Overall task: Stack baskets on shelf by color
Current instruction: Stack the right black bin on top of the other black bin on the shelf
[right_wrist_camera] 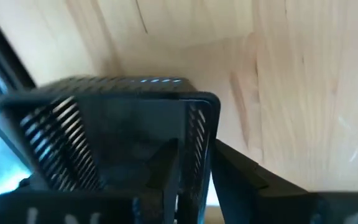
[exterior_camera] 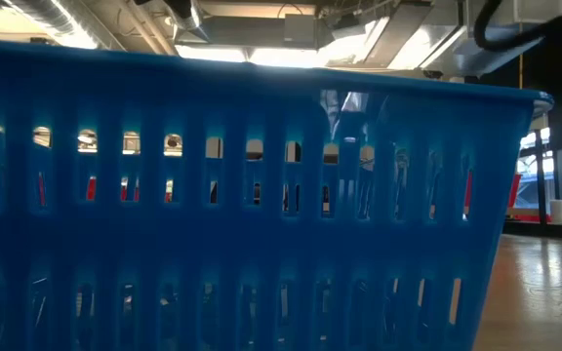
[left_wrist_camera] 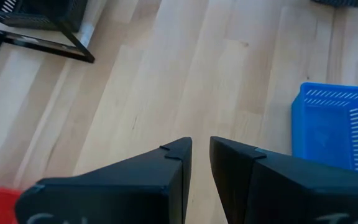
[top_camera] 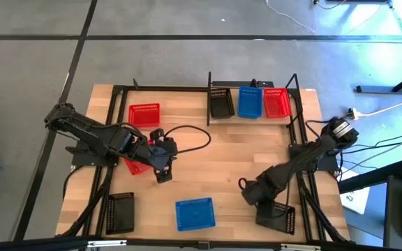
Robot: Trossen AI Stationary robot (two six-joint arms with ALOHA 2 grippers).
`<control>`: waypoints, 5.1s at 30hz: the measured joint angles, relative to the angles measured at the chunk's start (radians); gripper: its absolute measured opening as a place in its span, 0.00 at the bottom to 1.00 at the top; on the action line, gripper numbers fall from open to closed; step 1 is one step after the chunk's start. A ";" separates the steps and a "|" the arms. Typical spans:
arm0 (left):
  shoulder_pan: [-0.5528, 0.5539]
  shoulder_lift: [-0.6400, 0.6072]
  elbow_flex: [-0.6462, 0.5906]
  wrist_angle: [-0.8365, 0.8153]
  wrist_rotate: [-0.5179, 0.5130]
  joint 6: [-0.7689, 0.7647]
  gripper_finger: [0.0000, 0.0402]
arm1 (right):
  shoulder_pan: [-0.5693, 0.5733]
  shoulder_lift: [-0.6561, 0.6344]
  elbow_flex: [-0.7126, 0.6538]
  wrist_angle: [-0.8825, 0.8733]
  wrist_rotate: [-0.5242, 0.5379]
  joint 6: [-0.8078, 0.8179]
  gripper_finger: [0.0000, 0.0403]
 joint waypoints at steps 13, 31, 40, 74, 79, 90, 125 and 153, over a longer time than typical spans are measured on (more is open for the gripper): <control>0.000 0.000 0.000 0.003 0.000 0.000 0.13 | -0.003 0.001 0.000 -0.016 0.011 -0.070 0.23; 0.001 0.000 0.000 0.026 0.000 -0.002 0.13 | -0.003 -0.019 -0.096 0.167 -0.050 -0.069 0.23; 0.001 0.000 0.000 0.026 0.000 -0.002 0.13 | -0.058 -0.019 -0.081 0.156 -0.043 -0.104 0.03; 0.000 0.000 0.000 0.025 -0.001 0.024 0.13 | -0.811 -0.015 0.027 0.211 0.185 0.016 0.01; 0.000 0.000 0.000 0.025 -0.001 0.024 0.13 | -0.820 -0.008 0.027 0.209 0.185 -0.015 0.03; 0.000 0.000 0.000 0.024 -0.001 0.024 0.13 | -0.821 -0.008 0.027 0.229 0.196 -0.065 0.16; 0.279 0.263 0.001 0.361 0.221 0.735 0.13 | -0.597 -0.613 0.216 -0.020 0.519 -0.338 0.17; 0.291 0.493 0.000 0.601 0.306 1.202 0.13 | -0.597 -0.665 0.216 -0.101 0.534 -0.351 0.17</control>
